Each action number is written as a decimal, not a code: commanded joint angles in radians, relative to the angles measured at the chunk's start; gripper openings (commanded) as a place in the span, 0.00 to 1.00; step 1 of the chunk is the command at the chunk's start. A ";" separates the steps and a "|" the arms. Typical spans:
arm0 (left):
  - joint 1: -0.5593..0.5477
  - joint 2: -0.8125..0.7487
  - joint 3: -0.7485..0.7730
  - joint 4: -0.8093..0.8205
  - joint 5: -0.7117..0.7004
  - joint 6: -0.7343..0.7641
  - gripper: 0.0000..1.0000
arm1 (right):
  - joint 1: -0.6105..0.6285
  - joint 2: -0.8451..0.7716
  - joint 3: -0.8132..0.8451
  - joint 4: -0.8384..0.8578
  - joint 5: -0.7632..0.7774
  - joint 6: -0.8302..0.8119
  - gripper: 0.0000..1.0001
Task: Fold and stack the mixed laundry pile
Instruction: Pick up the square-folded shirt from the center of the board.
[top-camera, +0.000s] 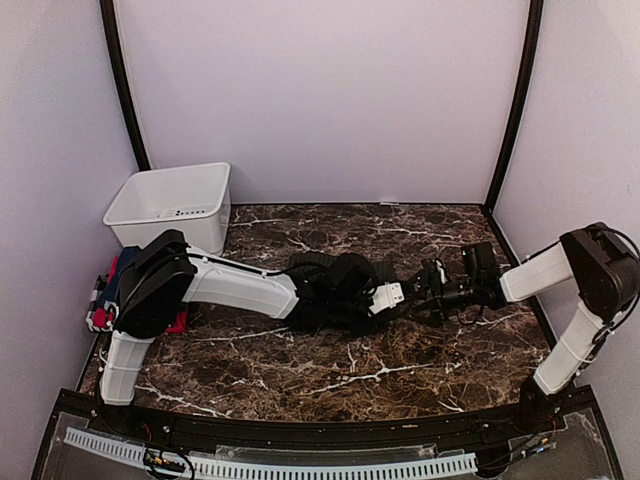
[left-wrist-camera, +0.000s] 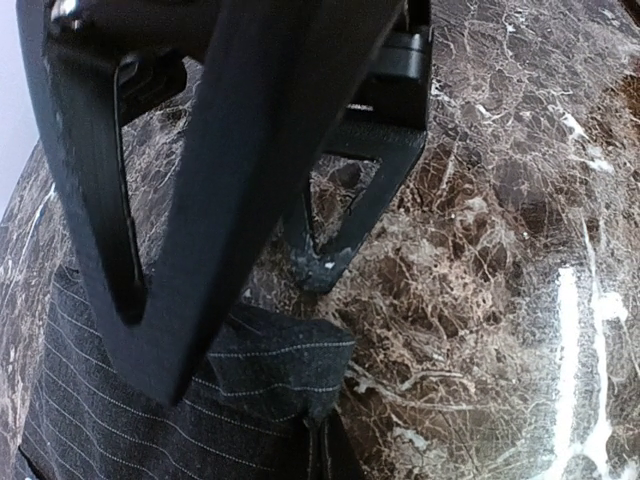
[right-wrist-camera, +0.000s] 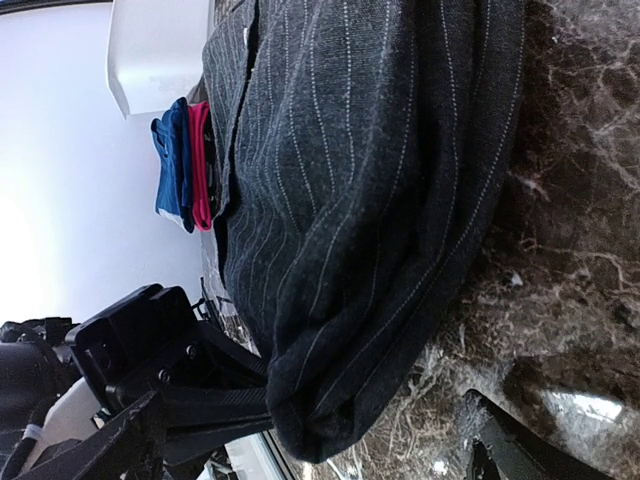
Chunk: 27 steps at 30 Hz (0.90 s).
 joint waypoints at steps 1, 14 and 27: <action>-0.002 -0.082 0.011 0.012 0.040 -0.031 0.00 | 0.030 0.071 0.044 0.121 -0.016 0.075 0.95; -0.027 -0.135 -0.069 0.065 0.081 0.001 0.00 | 0.077 0.294 0.152 0.313 -0.113 0.245 0.73; -0.042 -0.150 -0.100 0.088 0.056 0.011 0.07 | 0.086 0.257 0.176 0.078 -0.056 0.138 0.19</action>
